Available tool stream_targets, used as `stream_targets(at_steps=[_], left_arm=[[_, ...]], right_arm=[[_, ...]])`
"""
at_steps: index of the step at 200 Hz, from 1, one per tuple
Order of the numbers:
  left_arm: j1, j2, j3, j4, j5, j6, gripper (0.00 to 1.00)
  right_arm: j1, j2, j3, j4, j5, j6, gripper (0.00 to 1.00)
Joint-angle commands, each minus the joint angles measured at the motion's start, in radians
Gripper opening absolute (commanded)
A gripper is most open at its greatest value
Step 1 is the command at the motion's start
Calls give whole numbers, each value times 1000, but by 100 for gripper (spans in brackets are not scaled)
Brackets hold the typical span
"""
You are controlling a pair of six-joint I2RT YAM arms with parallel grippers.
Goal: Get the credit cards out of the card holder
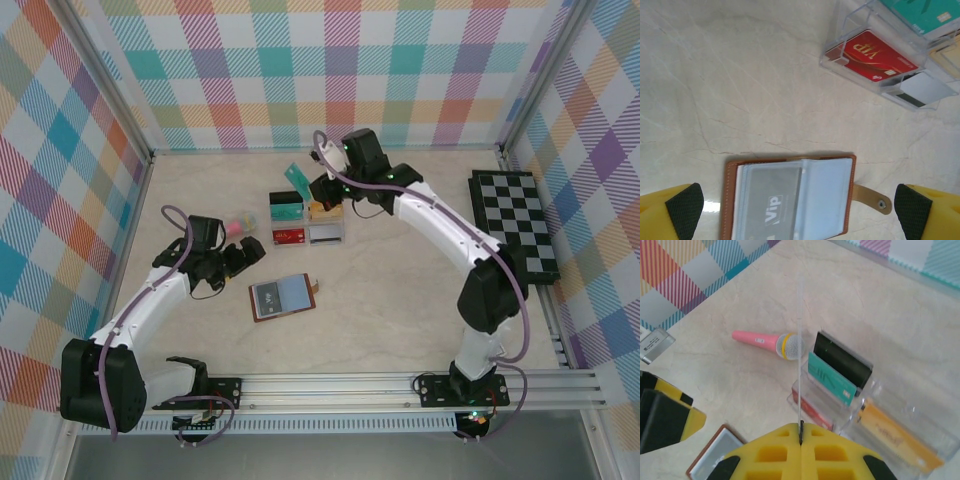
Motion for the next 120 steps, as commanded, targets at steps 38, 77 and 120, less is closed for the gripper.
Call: stream_targets(at_steps=[38,77,120], left_arm=[[18,-10,-5,-67,-28,48,100],[20,6,3,-86,-43,46,100],[20,5,15,-111,-45,47,100]], right_arm=[[-7,202,256,-207,-131,-457,0],[-7,377,493,-389,-127,-605,0],[-7,498,640,-482,-88,-732,0]])
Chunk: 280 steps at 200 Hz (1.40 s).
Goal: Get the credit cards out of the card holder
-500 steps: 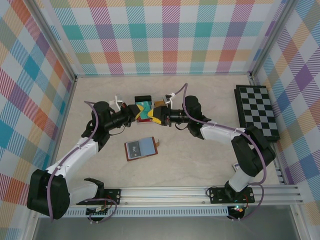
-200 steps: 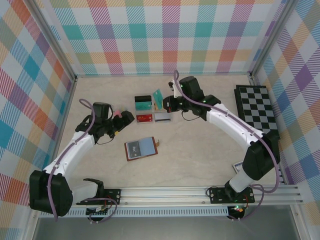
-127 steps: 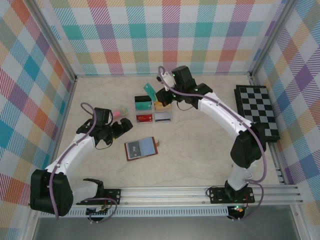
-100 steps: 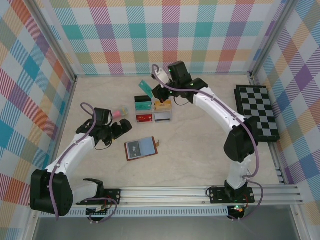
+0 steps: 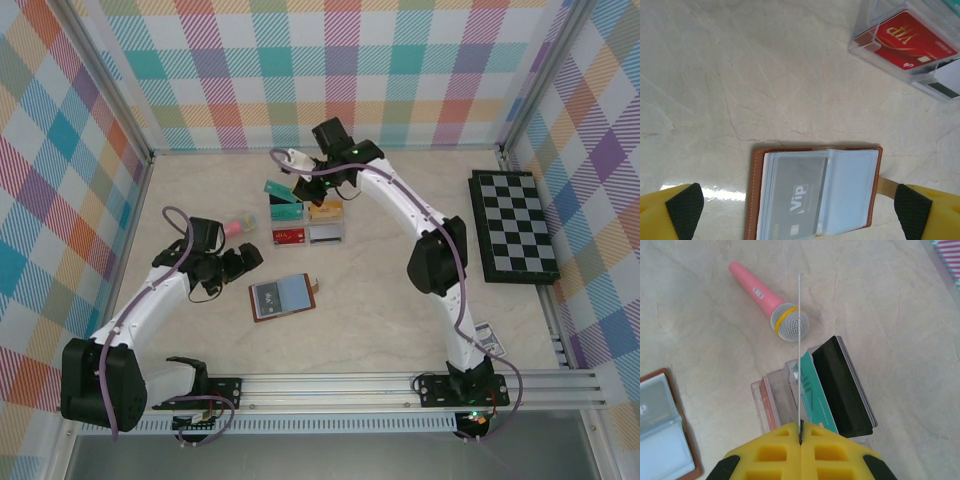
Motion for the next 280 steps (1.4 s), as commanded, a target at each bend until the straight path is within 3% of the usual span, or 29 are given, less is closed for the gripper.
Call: stream_targets(at_steps=[1,56,195,280], left_arm=[[15,0,15,-39,-17,12,100],[15,-15,3,-59,-6,12,100],[15,-23,-17,-52,27,8,100],[15,-32,-18,-55,33,10,100]], right_arm=[[-6,46,72,-107,1,-137,0],[-6,103,83,-106,35,-254,0],[-14,220,186,-103,110,-312,0],[-12,215,187,-72,93,-266,17]])
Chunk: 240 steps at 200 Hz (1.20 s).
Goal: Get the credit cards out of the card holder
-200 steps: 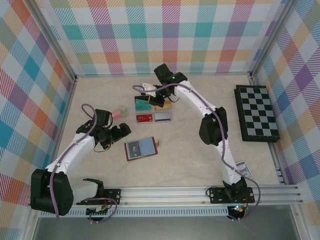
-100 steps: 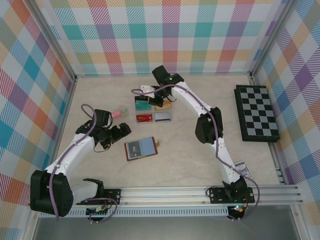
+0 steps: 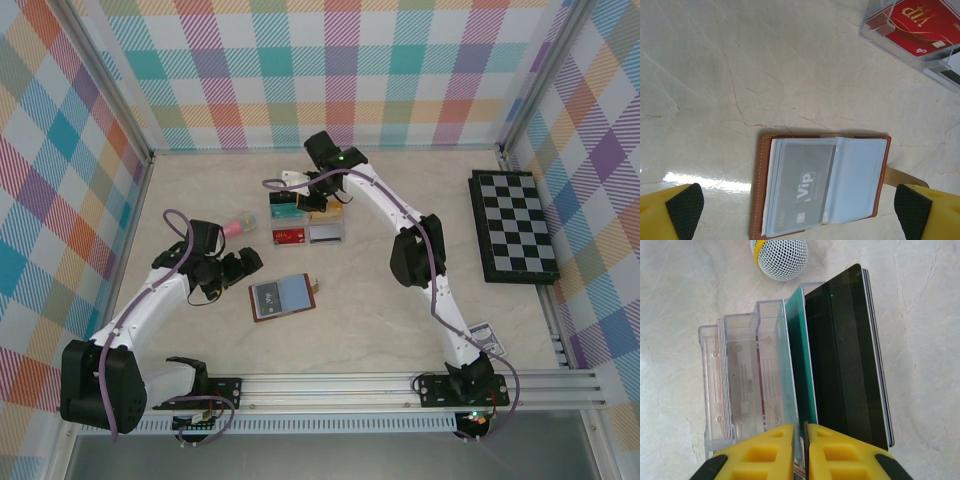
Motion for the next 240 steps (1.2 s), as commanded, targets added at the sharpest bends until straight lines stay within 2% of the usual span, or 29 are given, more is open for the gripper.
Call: stream_targets(at_steps=[1,59,79,109,134,162,181,219,240], left_arm=[[15,-22,-7,-26,21,10,100],[15,-34,-3,-31,25,9,100],[15,-42,-5,-36,28,9,100],[15,-59,-10,-32,35,8,100],[15,-85,-28,-18,40,2,100],[15,-118,-49,-11,50,2,100],[15,-139,-65,-8,62,4,100],[15,-184,-106,1,84,9,100],[15,-205,-123,6,86,10,100]], right_arm=[[-5,8,30,11,-18,18,17],[-5,-46,30,20,-55,108,20],[-5,-85,30,2,-90,173,30],[-5,-167,-19,-20,-156,258,37],[-2,-280,-187,84,-147,354,42],[14,-455,-452,281,-53,479,52],[16,-566,-614,384,-42,576,55],[23,-750,-899,537,31,888,61],[25,-804,-995,528,90,1073,64]])
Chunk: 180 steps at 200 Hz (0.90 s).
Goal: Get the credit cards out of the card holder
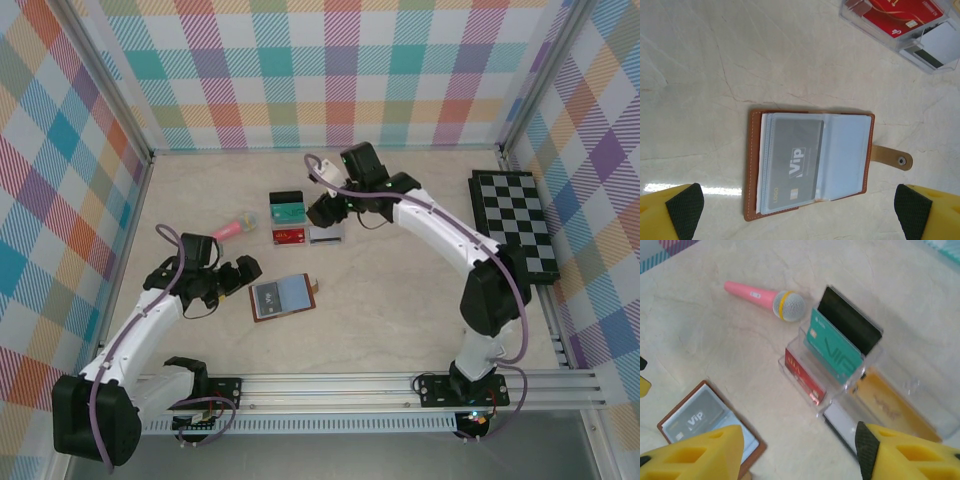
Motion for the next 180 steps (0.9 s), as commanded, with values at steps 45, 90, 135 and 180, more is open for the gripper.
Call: stream_targets(at_steps=[45,90,135,180], left_arm=[[12,-28,-32,17,46,2,100],[12,-23,-75,48,79,-28,99],[12,-3,-117,75,116,-62,91],[10,58,-134,114,158,-72,71]], right_arm=[[69,-117,-220,80,59,496,64],[189,-63,-260,106,80,677,64],[223,72,-237,143,-1,838,61],[232,169,-175,99,-37,840,56]])
